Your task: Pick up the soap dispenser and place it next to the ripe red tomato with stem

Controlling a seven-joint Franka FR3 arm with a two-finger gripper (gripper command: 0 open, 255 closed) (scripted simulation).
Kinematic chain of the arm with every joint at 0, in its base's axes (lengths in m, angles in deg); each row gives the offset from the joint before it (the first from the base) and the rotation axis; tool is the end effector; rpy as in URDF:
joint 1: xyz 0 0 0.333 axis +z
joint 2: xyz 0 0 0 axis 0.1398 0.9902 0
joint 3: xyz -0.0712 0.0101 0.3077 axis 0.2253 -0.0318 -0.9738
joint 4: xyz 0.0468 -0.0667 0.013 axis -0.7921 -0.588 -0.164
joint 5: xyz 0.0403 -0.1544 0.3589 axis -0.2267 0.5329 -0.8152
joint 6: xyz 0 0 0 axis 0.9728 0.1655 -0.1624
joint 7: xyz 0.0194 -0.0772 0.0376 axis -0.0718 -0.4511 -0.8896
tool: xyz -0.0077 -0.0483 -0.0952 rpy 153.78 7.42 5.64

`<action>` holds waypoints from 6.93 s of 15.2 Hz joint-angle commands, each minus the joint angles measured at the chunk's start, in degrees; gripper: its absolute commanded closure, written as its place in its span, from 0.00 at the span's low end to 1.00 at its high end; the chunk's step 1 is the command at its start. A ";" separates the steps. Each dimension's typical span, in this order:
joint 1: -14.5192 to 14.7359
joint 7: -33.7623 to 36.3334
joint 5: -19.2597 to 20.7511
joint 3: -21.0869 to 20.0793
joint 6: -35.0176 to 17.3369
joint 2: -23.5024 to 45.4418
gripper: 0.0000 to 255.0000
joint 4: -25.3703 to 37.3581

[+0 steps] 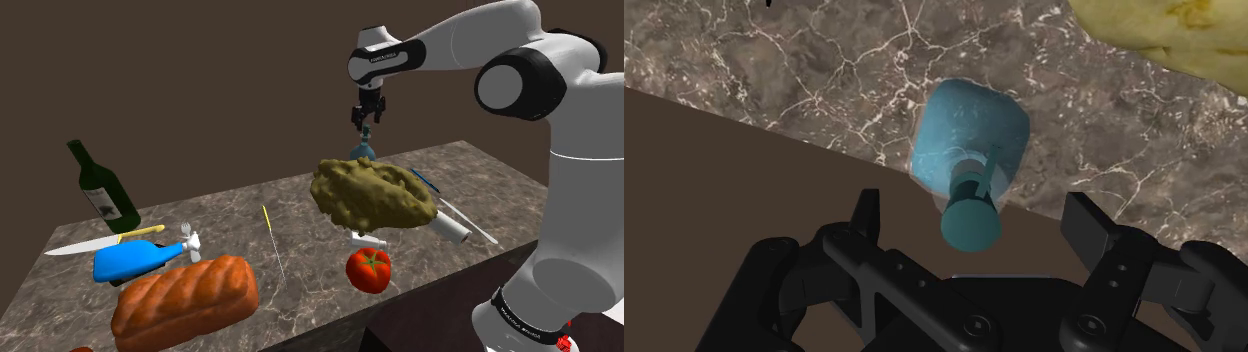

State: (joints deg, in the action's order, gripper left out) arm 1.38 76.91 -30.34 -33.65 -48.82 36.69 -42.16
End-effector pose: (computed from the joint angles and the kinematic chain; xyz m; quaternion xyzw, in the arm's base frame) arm 0.6462 -0.2051 0.4399 0.9951 -0.0756 -0.0142 0.0614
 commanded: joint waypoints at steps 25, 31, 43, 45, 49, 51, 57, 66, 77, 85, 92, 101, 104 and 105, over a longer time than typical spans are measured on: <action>-0.23 -0.26 -0.08 0.06 -0.40 0.26 1.00 -0.07; -0.29 -0.61 -0.05 0.14 3.93 -0.30 1.00 3.73; -0.71 -1.50 -0.28 0.27 13.41 0.25 1.00 13.81; -0.83 -1.67 -0.37 0.28 15.15 0.61 1.00 15.91; -1.15 -2.06 -0.59 0.31 18.81 1.65 1.00 20.63; -1.29 -2.19 -0.69 0.32 20.09 2.11 1.00 22.37; 4.50 4.30 1.78 -1.22 19.47 -7.86 1.00 11.24; 11.58 14.90 3.88 -5.37 22.41 -17.77 1.00 3.18; 19.14 28.55 4.00 -12.16 29.12 -22.99 1.00 3.07; 24.68 39.03 3.52 -17.59 35.35 -21.74 1.00 9.43; 29.39 47.33 3.63 -21.64 40.05 -18.03 1.00 17.02; 28.86 47.52 2.69 -21.31 31.21 -22.55 1.00 3.73; 28.77 47.61 2.50 -21.23 28.55 -23.58 1.00 0.05; 28.74 47.64 2.45 -21.20 27.68 -23.88 1.00 -1.11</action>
State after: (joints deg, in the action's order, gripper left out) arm 30.17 124.53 -27.79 -54.90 -20.10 13.45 -41.66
